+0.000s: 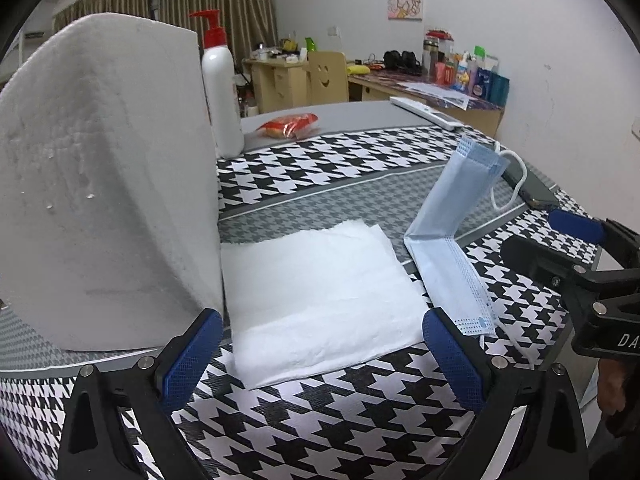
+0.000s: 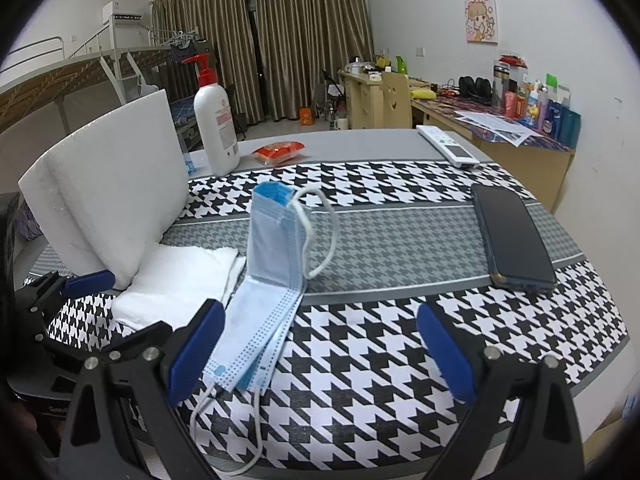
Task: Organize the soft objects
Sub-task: 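Grasp the white tissue at its middle with the left gripper, then grasp the blue face mask with the right gripper while the left gripper holds the tissue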
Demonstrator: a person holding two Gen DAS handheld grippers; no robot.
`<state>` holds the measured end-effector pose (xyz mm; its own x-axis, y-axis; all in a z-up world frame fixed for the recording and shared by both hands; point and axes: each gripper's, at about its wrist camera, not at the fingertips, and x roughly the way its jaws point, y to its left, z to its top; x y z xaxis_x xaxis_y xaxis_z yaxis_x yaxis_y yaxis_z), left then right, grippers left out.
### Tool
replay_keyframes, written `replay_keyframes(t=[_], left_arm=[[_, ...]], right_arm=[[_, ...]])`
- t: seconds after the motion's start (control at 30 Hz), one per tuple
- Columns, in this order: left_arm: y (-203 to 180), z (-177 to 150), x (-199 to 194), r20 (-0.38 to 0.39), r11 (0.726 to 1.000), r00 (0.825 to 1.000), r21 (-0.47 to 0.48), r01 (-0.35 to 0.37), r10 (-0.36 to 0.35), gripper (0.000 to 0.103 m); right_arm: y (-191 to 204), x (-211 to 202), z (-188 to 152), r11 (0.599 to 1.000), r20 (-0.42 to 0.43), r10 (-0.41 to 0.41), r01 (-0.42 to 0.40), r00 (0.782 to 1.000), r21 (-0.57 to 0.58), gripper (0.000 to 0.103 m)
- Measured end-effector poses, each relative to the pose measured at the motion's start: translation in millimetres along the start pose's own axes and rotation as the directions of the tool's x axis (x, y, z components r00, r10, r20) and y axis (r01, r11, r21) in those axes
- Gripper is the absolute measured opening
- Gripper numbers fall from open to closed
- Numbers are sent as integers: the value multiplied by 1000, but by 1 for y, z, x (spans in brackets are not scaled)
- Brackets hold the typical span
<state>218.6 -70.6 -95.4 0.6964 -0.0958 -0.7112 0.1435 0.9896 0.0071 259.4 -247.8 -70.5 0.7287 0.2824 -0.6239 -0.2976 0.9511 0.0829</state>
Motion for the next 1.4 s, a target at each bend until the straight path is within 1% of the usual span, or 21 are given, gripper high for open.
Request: replay_keyframes(t=[0.07,0.2,0.33,0.37,0.6,0.7,0.77,0.83,0.87,0.9,1.0,1.07,1.1,1.13,1.23,1.4], left_arm=[[-1,0,4,-20,1000,1000,5,4,-4,95],[-1,1,13,-62,1000,998,2,5,-5,90],[-2,2,18,-85,1000,996,4,12,-12,84],[-3,3,19,-89,1000,996,6,13,-13,82],[-5,3,19,-91,1000,996,14,11,-9,81],[-4,3,19,-89,1000,996,16,18,-16,77],[-5,3,18,-85,1000,996,20,23,-21,69],[-5,3,18,-82,1000,996,19,25,-23,65],[-5,3,18,-80,1000,997,18,25,-23,59],[-5,3,18,-78,1000,997,17,27,-25,56],[-7,4,17,-73,999,997,24,35,-33,39],[-10,4,17,-72,998,996,40,54,-51,23],[-12,4,17,-72,997,996,46,61,-58,17],[-13,4,17,-73,996,995,52,67,-63,9],[-9,5,16,-76,996,994,33,82,-80,7],[-7,5,7,-39,996,996,31,83,-82,7]], right_arm=[[-1,1,0,1000,-3,2,-2,1000,3,99],[-1,3,0,1000,-9,5,-5,1000,2,99],[-1,7,0,1000,-23,9,-9,1000,1,99],[-1,9,0,1000,-27,9,-9,1000,0,99],[3,17,0,1000,-54,22,-23,998,-10,99],[3,20,0,1000,-63,28,-28,998,-9,99],[3,21,0,1000,-67,30,-30,997,-8,99],[2,22,0,999,-72,32,-32,997,-6,99],[2,23,0,999,-76,33,-33,997,-4,99],[2,23,-1,999,-77,34,-34,996,-4,99],[2,24,0,999,-79,39,-39,996,-2,99],[3,24,1,999,-79,44,-44,996,-2,99],[4,24,1,999,-79,45,-45,996,-4,99],[5,24,1,999,-79,46,-47,996,-6,99],[7,27,2,998,-86,58,-59,995,-7,99],[12,34,3,998,-102,67,-68,993,-8,99]])
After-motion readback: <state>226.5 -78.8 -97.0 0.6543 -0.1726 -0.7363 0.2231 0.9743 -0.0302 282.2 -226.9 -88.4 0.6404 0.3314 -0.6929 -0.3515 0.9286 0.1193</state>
